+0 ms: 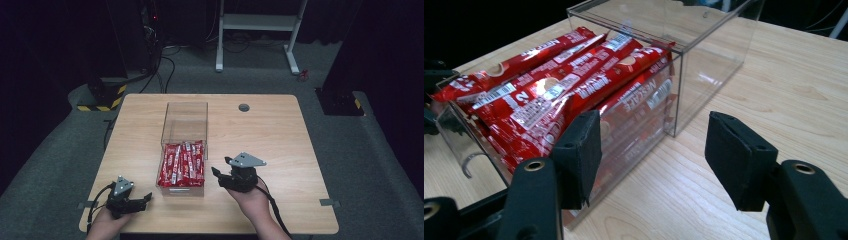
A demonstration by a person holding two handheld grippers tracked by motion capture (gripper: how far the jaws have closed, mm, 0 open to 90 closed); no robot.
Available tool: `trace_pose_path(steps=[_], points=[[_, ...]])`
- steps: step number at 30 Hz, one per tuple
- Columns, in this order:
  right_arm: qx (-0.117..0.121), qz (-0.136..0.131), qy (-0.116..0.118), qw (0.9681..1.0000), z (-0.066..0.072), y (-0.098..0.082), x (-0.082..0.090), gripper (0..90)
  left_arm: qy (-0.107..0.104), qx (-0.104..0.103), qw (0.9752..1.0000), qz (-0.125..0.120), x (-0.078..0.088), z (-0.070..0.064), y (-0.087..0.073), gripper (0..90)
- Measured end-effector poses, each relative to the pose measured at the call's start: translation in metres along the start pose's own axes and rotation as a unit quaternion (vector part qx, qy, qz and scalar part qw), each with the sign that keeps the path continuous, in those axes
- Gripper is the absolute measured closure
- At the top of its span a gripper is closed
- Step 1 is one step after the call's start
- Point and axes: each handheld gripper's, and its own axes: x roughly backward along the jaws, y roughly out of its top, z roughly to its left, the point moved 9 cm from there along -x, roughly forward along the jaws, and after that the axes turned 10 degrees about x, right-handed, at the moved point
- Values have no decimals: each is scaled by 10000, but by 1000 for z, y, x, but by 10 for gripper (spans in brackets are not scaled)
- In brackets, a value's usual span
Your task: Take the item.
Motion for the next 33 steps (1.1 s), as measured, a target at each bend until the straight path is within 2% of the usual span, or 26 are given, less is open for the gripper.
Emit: trace_pose_path(steps=[8, 21, 25, 30, 33], points=[[6, -5, 166, 9999, 10, 5, -6, 424, -7, 16, 10000, 3, 0, 0, 0, 144], [24, -254, 466, 9986, 32, 17, -12, 435, -1, 22, 10000, 0, 0, -1, 0, 144], [51, -293, 509, 9983, 39, 19, -15, 481, 2, 22, 10000, -3, 0, -1, 0, 144], [131, -358, 506, 9980, 45, 20, -19, 619, 5, 17, 10000, 2, 0, -1, 0, 144], [139, -336, 501, 9981, 46, 20, -21, 658, 4, 21, 10000, 2, 0, -1, 0, 144]])
